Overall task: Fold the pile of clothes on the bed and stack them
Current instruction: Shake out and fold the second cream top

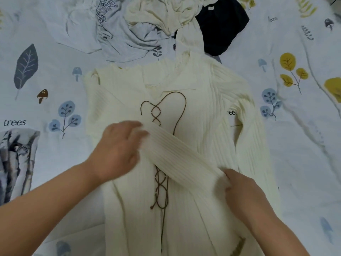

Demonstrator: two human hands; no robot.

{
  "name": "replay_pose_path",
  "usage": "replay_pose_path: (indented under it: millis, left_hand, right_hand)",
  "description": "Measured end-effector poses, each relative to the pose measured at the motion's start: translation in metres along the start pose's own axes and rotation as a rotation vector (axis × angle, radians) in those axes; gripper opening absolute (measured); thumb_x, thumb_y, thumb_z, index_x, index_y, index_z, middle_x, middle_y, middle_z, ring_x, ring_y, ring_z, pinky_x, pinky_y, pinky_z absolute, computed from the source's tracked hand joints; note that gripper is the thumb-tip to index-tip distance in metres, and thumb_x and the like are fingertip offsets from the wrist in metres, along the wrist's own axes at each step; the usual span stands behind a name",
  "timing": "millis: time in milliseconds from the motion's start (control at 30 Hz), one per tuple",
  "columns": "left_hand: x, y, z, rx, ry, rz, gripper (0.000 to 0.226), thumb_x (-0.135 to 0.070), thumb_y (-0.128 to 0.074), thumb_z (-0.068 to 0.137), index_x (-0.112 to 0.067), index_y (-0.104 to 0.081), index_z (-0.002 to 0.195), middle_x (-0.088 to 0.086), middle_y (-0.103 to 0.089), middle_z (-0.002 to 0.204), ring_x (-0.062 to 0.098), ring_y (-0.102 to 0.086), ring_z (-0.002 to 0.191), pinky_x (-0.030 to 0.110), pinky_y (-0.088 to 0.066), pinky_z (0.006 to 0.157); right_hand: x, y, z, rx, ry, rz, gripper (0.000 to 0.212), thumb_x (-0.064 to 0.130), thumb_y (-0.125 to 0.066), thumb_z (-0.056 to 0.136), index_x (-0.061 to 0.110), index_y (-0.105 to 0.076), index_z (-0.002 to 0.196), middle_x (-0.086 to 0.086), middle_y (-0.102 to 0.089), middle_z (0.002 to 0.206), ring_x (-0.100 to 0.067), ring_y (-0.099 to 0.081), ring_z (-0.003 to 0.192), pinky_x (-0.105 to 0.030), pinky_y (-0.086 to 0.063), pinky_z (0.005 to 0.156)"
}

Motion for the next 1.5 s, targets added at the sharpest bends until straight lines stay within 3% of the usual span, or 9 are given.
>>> replay_pose_path:
  millis: [333, 533, 667, 800, 900, 967, 1067, 1233, 1500]
  left_hand:
    - [0.018, 0.009, -0.006, 0.084, 0.049, 0.128, 0.029, 0.002, -0.064, 0.073, 0.007, -0.069, 0.101, 0.028, -0.066, 0.106, 0.049, -0.066, 0.078, 0.056, -0.053, 0.056]
    - [-0.003, 0.021, -0.026, 0.089, -0.056, 0.196, 0.058, -0.022, -0.031, 0.075, 0.004, -0.064, 0.114, 0.027, -0.058, 0.122, 0.05, -0.056, 0.108, 0.061, -0.043, 0.087]
    - [-0.058, 0.003, -0.024, 0.13, -0.001, 0.068, 0.055, -0.029, -0.033, 0.085, -0.003, -0.056, 0.128, 0.023, -0.047, 0.136, 0.044, -0.046, 0.123, 0.057, -0.035, 0.097]
    - [-0.089, -0.042, -0.016, 0.29, 0.081, 0.042, 0.073, -0.061, 0.015, 0.083, -0.025, 0.009, 0.146, 0.008, 0.014, 0.154, 0.029, 0.008, 0.142, 0.045, -0.004, 0.114]
    - [-0.09, -0.067, -0.019, 0.378, 0.149, 0.098, 0.064, -0.061, 0.029, 0.071, -0.032, 0.04, 0.128, -0.001, 0.044, 0.138, 0.02, 0.042, 0.126, 0.039, 0.019, 0.109]
    - [-0.09, -0.068, -0.018, 0.382, 0.161, 0.08, 0.064, -0.057, 0.022, 0.072, -0.033, 0.039, 0.128, -0.003, 0.043, 0.138, 0.018, 0.043, 0.125, 0.038, 0.02, 0.108]
    - [-0.09, -0.067, -0.018, 0.368, 0.156, 0.066, 0.064, -0.056, 0.02, 0.073, -0.032, 0.036, 0.13, -0.003, 0.041, 0.139, 0.019, 0.041, 0.126, 0.038, 0.02, 0.108]
    - [-0.097, -0.061, -0.013, 0.423, 0.216, 0.055, 0.063, -0.048, -0.015, 0.097, -0.029, 0.031, 0.136, 0.003, 0.03, 0.152, 0.02, 0.038, 0.129, 0.044, 0.014, 0.112]
    - [-0.12, -0.02, 0.015, 0.33, 0.385, -0.445, 0.045, -0.024, -0.044, 0.095, -0.018, -0.038, 0.139, 0.007, -0.032, 0.149, 0.019, -0.03, 0.134, 0.029, -0.026, 0.106]
  right_hand:
    - [-0.013, -0.003, -0.01, 0.174, 0.022, 0.245, 0.016, 0.019, -0.045, 0.095, 0.012, -0.059, 0.093, -0.002, -0.062, 0.087, -0.014, -0.058, 0.077, -0.025, -0.041, 0.062]
    - [0.014, -0.038, -0.025, -0.412, 0.223, -0.12, 0.061, 0.032, -0.035, 0.098, 0.026, -0.002, 0.149, -0.005, -0.005, 0.156, -0.021, -0.003, 0.143, -0.03, -0.009, 0.113]
    - [0.03, -0.069, -0.008, -0.315, 0.412, -0.24, 0.066, 0.043, -0.015, 0.097, 0.031, 0.045, 0.124, 0.001, 0.052, 0.135, -0.018, 0.052, 0.12, -0.04, 0.035, 0.098]
    - [0.016, -0.083, 0.011, -0.125, 0.467, -0.285, 0.06, 0.045, -0.017, 0.1, 0.028, 0.026, 0.138, 0.0, 0.025, 0.154, -0.019, 0.037, 0.133, -0.044, 0.024, 0.106]
    - [0.011, -0.059, 0.012, -0.206, 0.561, -0.164, 0.048, 0.024, -0.042, 0.098, 0.015, -0.033, 0.144, -0.013, -0.027, 0.152, -0.029, -0.023, 0.141, -0.047, -0.016, 0.114]
    - [-0.002, -0.036, 0.013, -0.473, 0.512, -0.018, 0.035, -0.002, -0.06, 0.079, 0.004, -0.064, 0.113, -0.021, -0.06, 0.115, -0.038, -0.057, 0.106, -0.046, -0.046, 0.09]
    - [-0.036, -0.006, 0.013, -0.593, 0.122, 0.107, 0.04, -0.01, -0.048, 0.074, 0.002, -0.061, 0.11, -0.02, -0.055, 0.104, -0.038, -0.05, 0.097, -0.042, -0.04, 0.081]
    - [-0.071, 0.008, 0.014, -0.266, -0.524, 0.155, 0.041, 0.015, -0.039, 0.094, 0.0, -0.04, 0.132, -0.023, -0.039, 0.132, -0.037, -0.035, 0.122, -0.043, -0.033, 0.1]
    - [-0.046, 0.057, -0.029, -0.535, -0.158, 0.303, 0.012, 0.017, -0.049, 0.089, 0.011, -0.047, 0.079, -0.002, -0.052, 0.066, -0.013, -0.043, 0.057, -0.026, -0.026, 0.047]
Point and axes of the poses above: each hand's wrist, its own z-axis towards the middle knuckle, its own y-axis out of the back of the hand, x = y × z, the point moved 1 cm from there along z, towards the middle knuckle
